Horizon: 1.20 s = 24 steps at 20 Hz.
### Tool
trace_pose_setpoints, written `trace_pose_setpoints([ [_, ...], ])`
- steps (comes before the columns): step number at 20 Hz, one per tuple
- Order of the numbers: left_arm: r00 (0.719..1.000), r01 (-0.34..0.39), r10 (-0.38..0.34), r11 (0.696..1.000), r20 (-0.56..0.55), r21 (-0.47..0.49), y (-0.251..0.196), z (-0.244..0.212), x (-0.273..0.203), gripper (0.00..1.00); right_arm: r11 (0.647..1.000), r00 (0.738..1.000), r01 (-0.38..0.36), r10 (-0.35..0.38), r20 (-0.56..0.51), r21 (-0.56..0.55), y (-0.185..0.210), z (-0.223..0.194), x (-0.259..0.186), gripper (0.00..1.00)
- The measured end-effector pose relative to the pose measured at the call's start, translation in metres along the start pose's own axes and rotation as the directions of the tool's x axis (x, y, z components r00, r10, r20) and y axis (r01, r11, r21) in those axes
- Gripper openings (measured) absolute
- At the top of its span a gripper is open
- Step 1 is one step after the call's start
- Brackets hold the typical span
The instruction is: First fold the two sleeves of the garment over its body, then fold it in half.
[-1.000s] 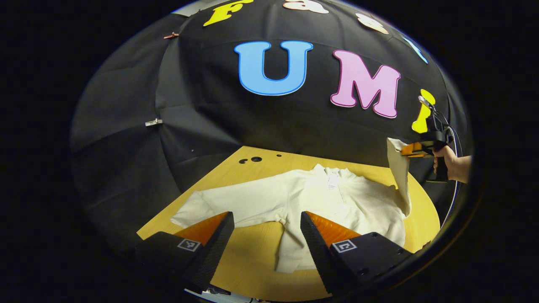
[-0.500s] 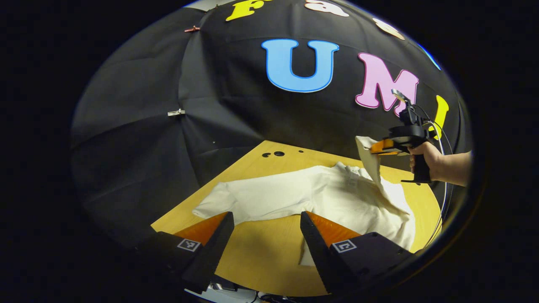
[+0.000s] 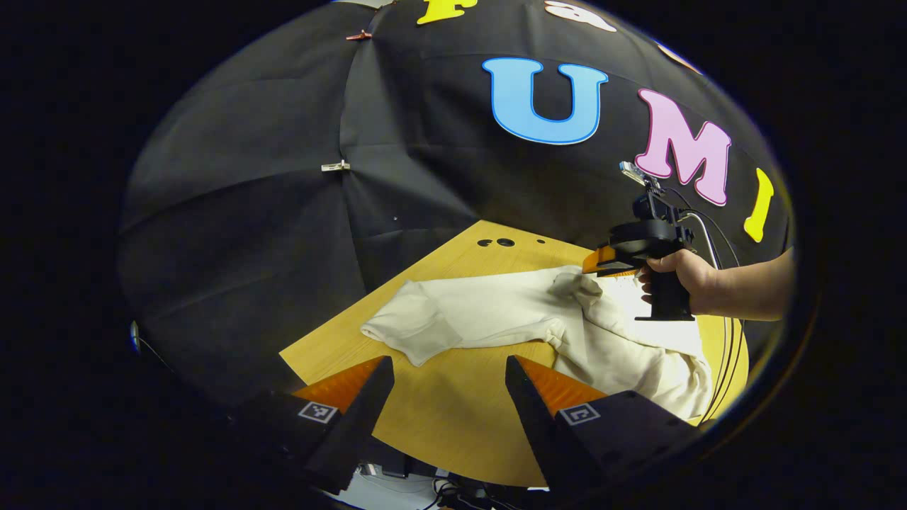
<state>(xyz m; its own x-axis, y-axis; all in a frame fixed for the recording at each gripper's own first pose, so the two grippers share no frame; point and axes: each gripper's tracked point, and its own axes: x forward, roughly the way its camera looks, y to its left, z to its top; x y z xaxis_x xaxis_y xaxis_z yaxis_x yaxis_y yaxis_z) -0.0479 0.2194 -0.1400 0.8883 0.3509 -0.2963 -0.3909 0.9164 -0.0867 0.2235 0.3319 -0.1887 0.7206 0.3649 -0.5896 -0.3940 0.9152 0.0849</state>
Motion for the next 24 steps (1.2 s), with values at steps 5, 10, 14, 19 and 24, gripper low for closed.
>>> trace_pose_setpoints([
  [5, 0.999, -0.028, 0.028, 1.0, 0.024, -0.007, 0.016, 0.007, 0.013, 0.98, 0.999, 1.0, -0.003, 0.004, 0.014, -0.048, -0.019, -0.008, -0.041, 0.78],
  [10, 0.997, -0.07, 0.071, 0.997, 0.024, -0.026, 0.044, 0.012, 0.043, 0.97, 0.996, 0.994, 0.087, -0.085, 0.068, -0.027, -0.086, 0.005, -0.09, 0.99],
  [14, 0.993, -0.118, 0.118, 0.992, 0.004, -0.052, 0.068, 0.007, 0.078, 0.98, 0.982, 0.977, 0.176, -0.183, 0.112, 0.067, -0.153, 0.012, -0.141, 0.99],
  [19, 0.991, -0.133, 0.132, 0.99, -0.013, -0.048, 0.093, 0.007, 0.122, 0.98, 0.948, 0.944, 0.302, -0.312, 0.111, 0.1, -0.232, -0.009, -0.198, 0.99],
  [24, 0.989, -0.13, 0.128, 0.991, -0.069, -0.016, 0.11, -0.007, 0.165, 0.98, 0.894, 0.9, 0.404, -0.426, 0.09, 0.192, -0.289, -0.042, -0.25, 0.99],
])
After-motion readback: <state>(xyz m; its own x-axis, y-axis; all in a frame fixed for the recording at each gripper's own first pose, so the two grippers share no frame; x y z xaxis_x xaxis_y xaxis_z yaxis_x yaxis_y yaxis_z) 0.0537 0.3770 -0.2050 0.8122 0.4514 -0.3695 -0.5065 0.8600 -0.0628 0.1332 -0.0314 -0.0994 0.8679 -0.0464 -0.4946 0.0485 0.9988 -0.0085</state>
